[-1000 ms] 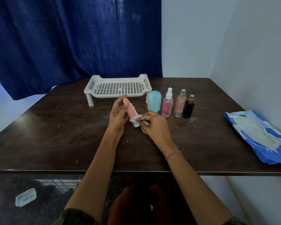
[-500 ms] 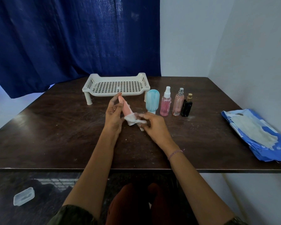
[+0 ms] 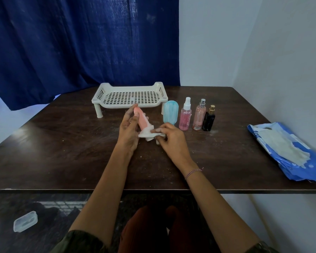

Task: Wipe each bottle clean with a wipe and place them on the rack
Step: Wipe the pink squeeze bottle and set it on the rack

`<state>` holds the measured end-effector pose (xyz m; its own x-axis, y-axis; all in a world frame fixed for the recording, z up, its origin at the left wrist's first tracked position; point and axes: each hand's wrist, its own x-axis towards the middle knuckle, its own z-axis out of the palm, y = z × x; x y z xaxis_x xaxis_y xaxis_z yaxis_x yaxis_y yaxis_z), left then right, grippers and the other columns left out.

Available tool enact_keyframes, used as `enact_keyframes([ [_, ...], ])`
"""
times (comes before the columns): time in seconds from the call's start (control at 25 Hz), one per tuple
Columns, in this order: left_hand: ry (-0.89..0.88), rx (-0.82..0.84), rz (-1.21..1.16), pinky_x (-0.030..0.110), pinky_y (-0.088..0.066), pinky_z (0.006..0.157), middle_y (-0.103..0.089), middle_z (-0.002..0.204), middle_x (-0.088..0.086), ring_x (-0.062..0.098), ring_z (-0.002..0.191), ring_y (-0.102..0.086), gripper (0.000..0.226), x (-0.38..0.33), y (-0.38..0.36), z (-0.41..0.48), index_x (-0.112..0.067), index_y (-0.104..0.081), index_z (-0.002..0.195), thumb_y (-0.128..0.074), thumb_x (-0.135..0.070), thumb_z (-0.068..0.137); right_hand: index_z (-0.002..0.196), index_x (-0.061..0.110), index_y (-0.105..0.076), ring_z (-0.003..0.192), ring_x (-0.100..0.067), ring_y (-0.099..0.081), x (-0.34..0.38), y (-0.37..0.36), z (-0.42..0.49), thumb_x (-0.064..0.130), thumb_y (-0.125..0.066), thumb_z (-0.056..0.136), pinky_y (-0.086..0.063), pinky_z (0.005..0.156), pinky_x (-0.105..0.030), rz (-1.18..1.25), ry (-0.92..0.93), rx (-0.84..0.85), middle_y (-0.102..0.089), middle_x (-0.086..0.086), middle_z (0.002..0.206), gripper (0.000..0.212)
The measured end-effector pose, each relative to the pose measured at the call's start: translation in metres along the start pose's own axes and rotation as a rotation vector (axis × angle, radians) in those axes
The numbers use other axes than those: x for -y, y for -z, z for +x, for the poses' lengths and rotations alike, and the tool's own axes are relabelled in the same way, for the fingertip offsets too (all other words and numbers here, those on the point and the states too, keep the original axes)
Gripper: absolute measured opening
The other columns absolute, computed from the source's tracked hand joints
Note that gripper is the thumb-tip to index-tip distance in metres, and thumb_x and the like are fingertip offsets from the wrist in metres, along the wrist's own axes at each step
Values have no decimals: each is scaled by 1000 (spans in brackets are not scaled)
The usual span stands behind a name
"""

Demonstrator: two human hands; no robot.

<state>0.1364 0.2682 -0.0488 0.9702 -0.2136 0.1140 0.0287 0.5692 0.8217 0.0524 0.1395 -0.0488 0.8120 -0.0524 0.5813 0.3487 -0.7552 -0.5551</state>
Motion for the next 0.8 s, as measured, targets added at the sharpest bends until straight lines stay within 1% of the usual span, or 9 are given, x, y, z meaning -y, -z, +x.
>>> enact_keyframes([
  [0.08, 17, 29, -17, 40, -58, 81, -52, 126, 15, 23, 108, -57, 36, -1, 0, -1, -28, -55, 121, -57, -24, 86, 106, 10, -70, 85, -2, -54, -2, 3, 1, 2, -67, 81, -47, 82, -14, 13, -10, -29, -62, -1, 96, 27],
  [0.2, 16, 67, -46, 40, -58, 77, -55, 120, 11, 23, 106, -58, 34, -1, -2, -4, -28, -55, 122, -54, -23, 88, 108, 7, -69, 87, 0, -50, 4, 1, -2, 1, -68, 80, -40, 80, -3, 67, 76, -13, -59, -3, 95, 28],
  [0.28, 13, 85, -55, 34, -58, 72, -57, 119, 9, 21, 105, -60, 37, -2, -3, -6, -28, -56, 121, -57, -25, 84, 108, 8, -69, 92, -6, -50, 8, -1, -3, 8, -69, 81, -39, 83, -6, 53, 129, -4, -58, -5, 96, 27],
  [0.4, 10, 91, -48, 33, -58, 75, -58, 121, 9, 22, 106, -59, 43, -2, -3, -6, -26, -54, 124, -58, -26, 82, 102, 6, -71, 91, -10, -53, 12, -3, -4, 25, -69, 81, -45, 80, -15, 66, 138, -36, -58, -5, 95, 29],
  [0.44, 9, 97, -44, 33, -58, 76, -57, 121, 10, 22, 106, -60, 43, -1, -3, -6, -26, -53, 125, -58, -26, 82, 98, 4, -72, 89, -10, -54, 12, -3, -4, 25, -71, 79, -47, 79, -17, 77, 123, -65, -59, -6, 94, 28],
  [0.56, 7, 126, -26, 39, -57, 83, -57, 120, 13, 21, 106, -60, 42, -1, -3, -7, -28, -55, 122, -59, -26, 81, 84, 1, -73, 84, -12, -60, 10, -3, -1, 15, -78, 73, -51, 78, -22, 89, 53, -141, -62, -7, 90, 19],
  [0.68, 4, 147, -62, 41, -52, 92, -57, 118, 13, 21, 105, -59, 41, 0, -3, -6, -25, -52, 125, -56, -21, 85, 93, 1, -71, 88, -13, -62, 8, -3, 0, 9, -77, 72, -52, 83, -26, 65, 21, -158, -65, -7, 94, 23],
  [0.72, 5, 148, -72, 39, -52, 92, -56, 119, 13, 20, 105, -59, 40, -1, -3, -6, -24, -52, 126, -54, -20, 86, 97, 1, -70, 90, -14, -62, 9, -3, 1, 7, -76, 73, -52, 85, -26, 60, 22, -161, -66, -8, 97, 25],
  [0.8, 12, 144, -78, 39, -53, 90, -56, 120, 13, 21, 106, -58, 42, -2, -4, -6, -24, -52, 125, -56, -20, 84, 97, 0, -70, 93, -15, -62, 10, -3, 0, 4, -74, 76, -50, 88, -25, 55, 49, -172, -65, -8, 99, 22],
])
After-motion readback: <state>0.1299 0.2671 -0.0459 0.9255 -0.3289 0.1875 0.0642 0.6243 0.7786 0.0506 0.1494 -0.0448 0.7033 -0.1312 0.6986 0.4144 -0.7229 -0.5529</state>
